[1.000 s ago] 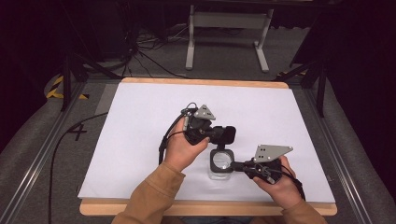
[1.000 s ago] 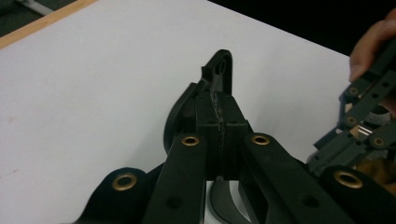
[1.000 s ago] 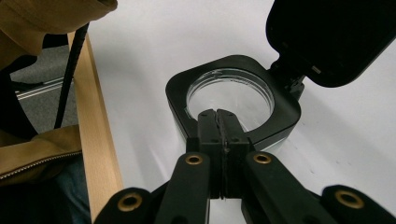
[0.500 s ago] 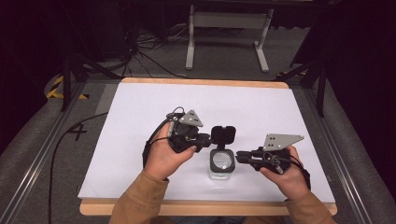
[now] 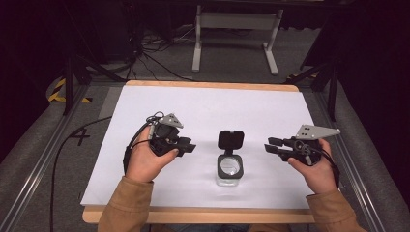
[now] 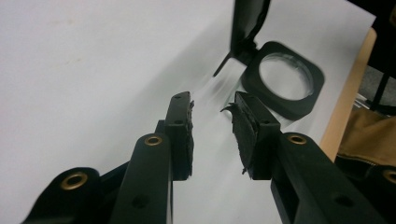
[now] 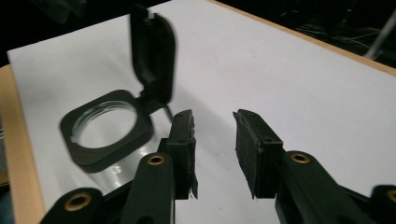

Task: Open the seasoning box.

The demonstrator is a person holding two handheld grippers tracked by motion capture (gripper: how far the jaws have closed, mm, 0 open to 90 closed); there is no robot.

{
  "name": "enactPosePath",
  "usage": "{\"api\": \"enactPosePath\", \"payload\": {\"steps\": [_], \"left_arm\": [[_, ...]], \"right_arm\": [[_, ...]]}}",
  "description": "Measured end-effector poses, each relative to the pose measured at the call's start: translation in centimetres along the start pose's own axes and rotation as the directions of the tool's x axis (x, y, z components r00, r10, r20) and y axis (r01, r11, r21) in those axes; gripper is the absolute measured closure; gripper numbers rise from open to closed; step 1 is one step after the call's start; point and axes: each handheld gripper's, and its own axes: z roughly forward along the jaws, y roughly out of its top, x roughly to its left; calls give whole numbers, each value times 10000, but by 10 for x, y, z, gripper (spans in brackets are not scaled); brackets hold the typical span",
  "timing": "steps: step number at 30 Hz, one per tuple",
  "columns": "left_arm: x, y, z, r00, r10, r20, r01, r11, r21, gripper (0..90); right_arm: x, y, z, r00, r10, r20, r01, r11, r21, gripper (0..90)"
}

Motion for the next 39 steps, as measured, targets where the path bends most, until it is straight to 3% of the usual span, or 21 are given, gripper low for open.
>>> {"api": "enactPosePath", "payload": {"steps": [8,13,20,23,26,33,39], "left_arm": [[19,-16,-2,9983,-575,-131,576,9983,55,632],[35,-29,7,9954,-926,-236,928,9957,72,611],[52,-44,24,9930,-1128,-341,1131,9936,80,567],[59,-51,31,9914,-1137,-655,1168,9921,462,547],[66,-57,38,9899,-1276,-611,1312,9896,594,534],[77,-68,54,9913,-1184,-570,1232,9883,900,500],[77,-70,65,9957,-804,-457,855,9886,1237,494]], "right_arm": [[-27,-8,-7,9942,611,890,-620,9980,76,608],[-45,-19,-10,9848,1089,1355,-1130,9933,231,579],[-64,-37,-8,9752,1228,1841,-1366,9885,643,564],[-70,-44,-5,9701,1308,2045,-1500,9853,812,554],[-76,-52,1,9694,1300,2081,-1528,9835,972,541],[-85,-69,14,9685,1413,2049,-1708,9761,1341,519],[-87,-79,23,9696,1305,2070,-1674,9707,1721,518]]}}
